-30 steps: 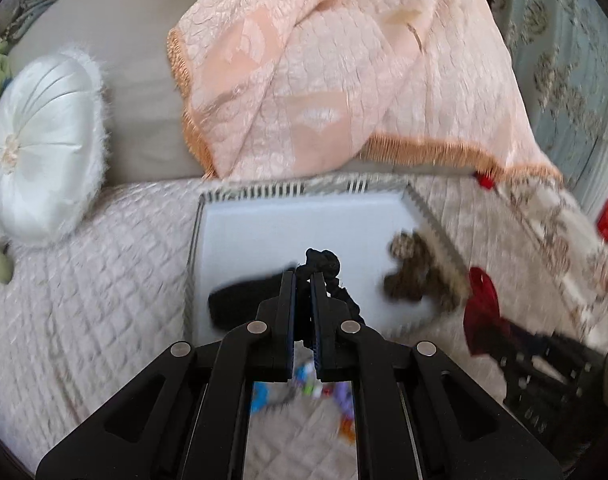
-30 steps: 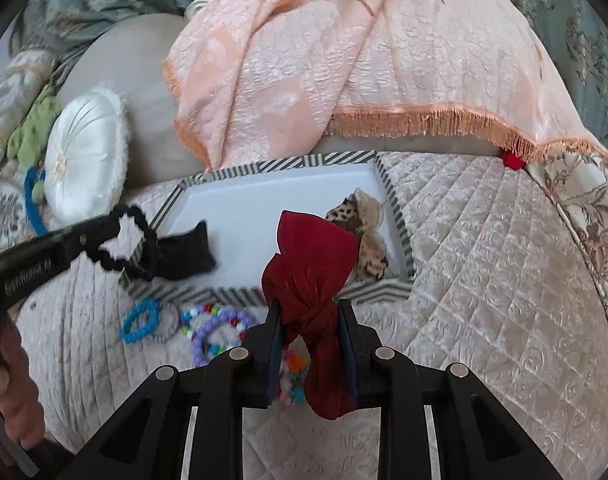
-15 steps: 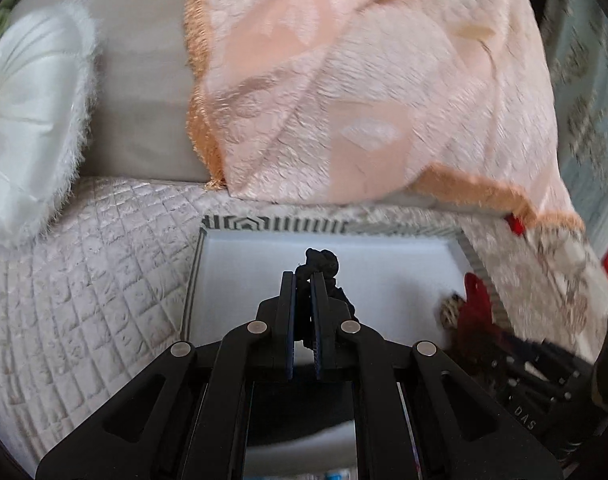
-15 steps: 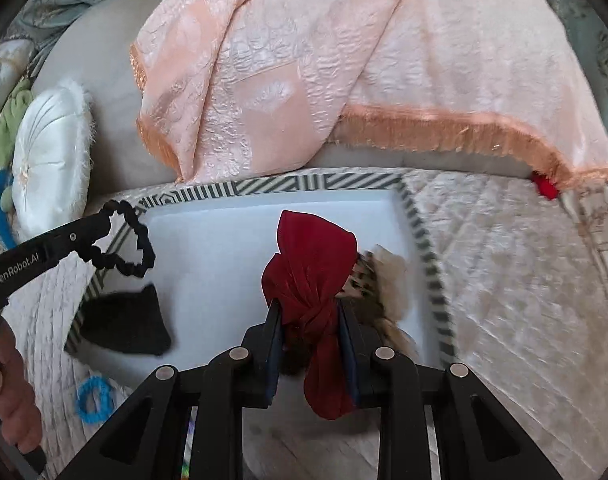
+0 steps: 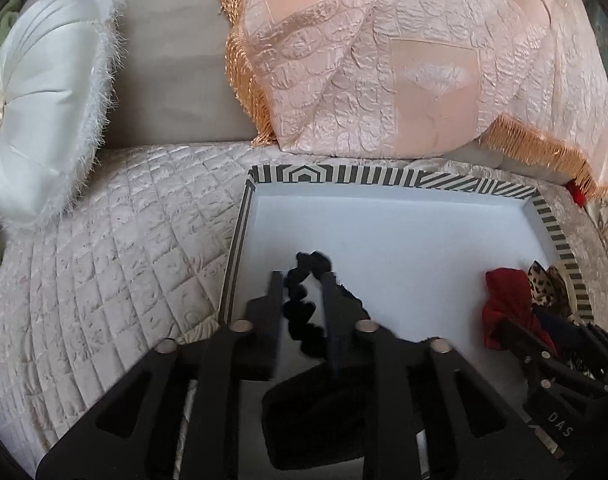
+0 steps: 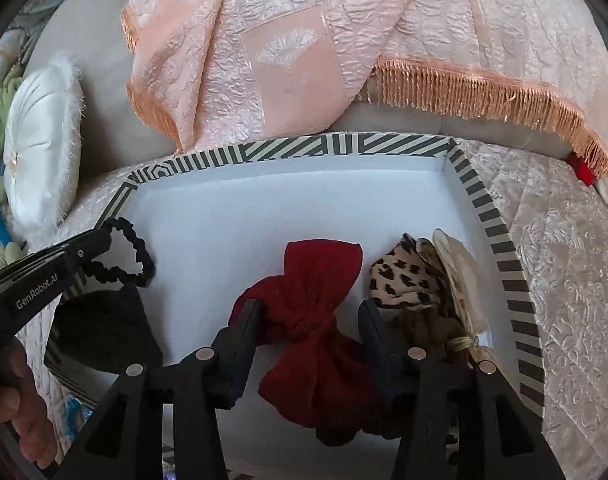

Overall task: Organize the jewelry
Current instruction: 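Lower the red bow and black bracelet into the box and open both tools, then grasp the blue beaded bracelet with the left tool while the right tool grasps the colourful bracelet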

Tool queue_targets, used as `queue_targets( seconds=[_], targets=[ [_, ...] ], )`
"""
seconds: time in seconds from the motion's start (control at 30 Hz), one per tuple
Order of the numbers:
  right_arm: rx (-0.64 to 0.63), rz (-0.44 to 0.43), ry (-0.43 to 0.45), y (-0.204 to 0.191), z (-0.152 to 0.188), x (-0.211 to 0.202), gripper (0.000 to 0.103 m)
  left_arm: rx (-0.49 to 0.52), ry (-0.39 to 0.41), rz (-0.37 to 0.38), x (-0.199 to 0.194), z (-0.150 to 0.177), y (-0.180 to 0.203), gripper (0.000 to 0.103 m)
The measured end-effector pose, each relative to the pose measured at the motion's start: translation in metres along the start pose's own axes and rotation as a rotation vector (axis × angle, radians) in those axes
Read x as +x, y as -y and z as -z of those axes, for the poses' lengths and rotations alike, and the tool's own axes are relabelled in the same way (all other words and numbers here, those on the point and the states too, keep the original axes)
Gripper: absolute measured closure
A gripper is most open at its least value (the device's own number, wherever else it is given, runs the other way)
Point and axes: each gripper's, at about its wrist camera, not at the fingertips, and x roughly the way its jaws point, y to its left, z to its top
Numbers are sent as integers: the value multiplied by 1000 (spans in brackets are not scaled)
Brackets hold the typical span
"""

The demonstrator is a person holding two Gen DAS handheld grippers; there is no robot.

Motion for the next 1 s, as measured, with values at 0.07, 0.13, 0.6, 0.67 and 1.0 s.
queue_targets(
  seconds=[0.07, 0.13, 0.6, 0.67, 1.0],
  targets=[
    [5, -8, 13, 2, 0, -6, 55, 6, 11, -15, -4, 1, 1, 62],
    [12, -17, 36, 3, -2, -15, 55, 10, 29, -19, -11, -1, 1, 54],
    [-37, 9, 128, 3, 19, -98, 55, 56, 87, 8, -82, 7, -24, 52],
    [-44, 4, 113, 5, 30, -110, 55, 51, 80, 28, -92, 17, -34, 52],
    [9, 21, -72, 34, 105, -132, 44, 143, -80, 90, -101, 87, -55, 52]
  ],
)
